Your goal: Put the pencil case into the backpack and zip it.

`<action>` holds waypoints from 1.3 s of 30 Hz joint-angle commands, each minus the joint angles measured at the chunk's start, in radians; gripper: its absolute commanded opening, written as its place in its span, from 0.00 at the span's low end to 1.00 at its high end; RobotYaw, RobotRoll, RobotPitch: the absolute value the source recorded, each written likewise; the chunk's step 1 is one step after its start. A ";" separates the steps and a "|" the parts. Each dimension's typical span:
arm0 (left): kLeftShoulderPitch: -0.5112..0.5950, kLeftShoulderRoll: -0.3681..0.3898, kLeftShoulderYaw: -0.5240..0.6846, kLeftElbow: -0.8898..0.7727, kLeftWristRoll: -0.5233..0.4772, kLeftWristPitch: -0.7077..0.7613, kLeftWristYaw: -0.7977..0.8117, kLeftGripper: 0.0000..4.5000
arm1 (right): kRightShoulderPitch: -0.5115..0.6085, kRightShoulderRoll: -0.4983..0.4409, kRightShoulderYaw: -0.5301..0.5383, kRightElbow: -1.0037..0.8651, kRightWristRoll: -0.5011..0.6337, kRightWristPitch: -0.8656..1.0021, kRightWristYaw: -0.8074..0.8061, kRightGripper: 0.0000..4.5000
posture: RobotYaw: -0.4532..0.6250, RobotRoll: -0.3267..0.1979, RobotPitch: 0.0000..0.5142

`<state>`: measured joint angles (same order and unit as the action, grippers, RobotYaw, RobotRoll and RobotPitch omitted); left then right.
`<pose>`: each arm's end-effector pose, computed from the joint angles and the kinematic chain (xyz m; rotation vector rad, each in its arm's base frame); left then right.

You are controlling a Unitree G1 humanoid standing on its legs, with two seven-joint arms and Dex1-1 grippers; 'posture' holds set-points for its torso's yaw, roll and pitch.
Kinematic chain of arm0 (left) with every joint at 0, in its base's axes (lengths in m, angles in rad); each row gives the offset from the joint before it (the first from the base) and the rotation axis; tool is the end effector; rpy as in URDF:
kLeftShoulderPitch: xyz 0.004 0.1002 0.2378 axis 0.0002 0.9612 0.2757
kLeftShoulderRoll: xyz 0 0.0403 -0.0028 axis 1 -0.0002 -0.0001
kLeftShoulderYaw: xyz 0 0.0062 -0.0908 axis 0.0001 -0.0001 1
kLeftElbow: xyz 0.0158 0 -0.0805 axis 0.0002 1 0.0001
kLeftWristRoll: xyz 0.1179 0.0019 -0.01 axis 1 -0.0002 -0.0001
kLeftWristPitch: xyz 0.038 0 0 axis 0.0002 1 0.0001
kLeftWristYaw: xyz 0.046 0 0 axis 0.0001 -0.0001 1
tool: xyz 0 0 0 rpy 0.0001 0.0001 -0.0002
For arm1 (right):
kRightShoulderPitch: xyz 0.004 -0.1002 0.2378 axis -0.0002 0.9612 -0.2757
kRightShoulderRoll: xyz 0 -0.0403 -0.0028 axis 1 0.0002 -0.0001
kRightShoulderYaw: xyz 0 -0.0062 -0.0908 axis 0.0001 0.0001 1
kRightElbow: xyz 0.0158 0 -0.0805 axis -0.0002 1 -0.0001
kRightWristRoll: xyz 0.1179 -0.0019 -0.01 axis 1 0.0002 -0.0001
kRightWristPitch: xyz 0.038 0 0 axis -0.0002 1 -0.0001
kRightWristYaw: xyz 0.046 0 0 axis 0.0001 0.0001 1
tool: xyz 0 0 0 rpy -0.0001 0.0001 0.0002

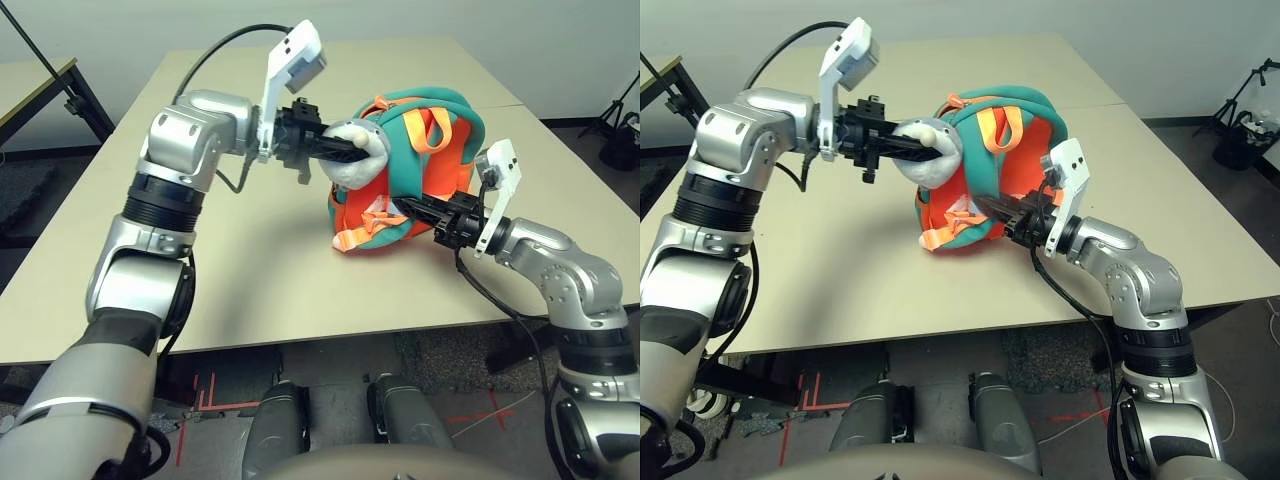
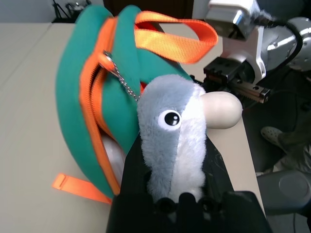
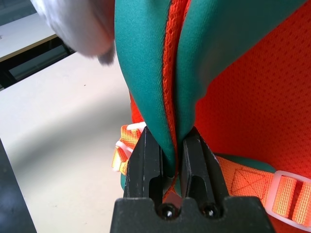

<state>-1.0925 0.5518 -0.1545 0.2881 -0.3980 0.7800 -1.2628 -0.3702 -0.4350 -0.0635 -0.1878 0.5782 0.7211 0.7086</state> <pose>0.3326 0.1649 0.2918 0.2100 0.1878 -1.3647 0.2655 -0.1924 0.1672 0.1331 0.1439 0.9054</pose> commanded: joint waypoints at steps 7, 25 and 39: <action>-0.043 0.106 0.121 -0.001 -0.068 0.052 -0.010 0.10 | -0.036 0.005 0.040 0.027 0.008 -0.003 0.041 0.04 | 0.32 0.62 0.00; 0.181 0.138 0.102 -0.121 -0.094 0.120 0.025 0.10 | -0.081 0.008 -0.002 -0.010 0.044 0.029 0.038 0.04 | 0.32 0.62 0.01; 0.341 0.077 0.095 -0.171 -0.131 0.184 0.100 0.10 | -0.081 0.004 -0.019 -0.022 0.067 0.036 0.013 0.04 | 0.31 0.62 0.02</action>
<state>-0.7724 0.6344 -0.0511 0.1281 -0.5151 0.9446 -1.1738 -0.4329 -0.4316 -0.0582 -0.1697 0.6139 0.7582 0.7183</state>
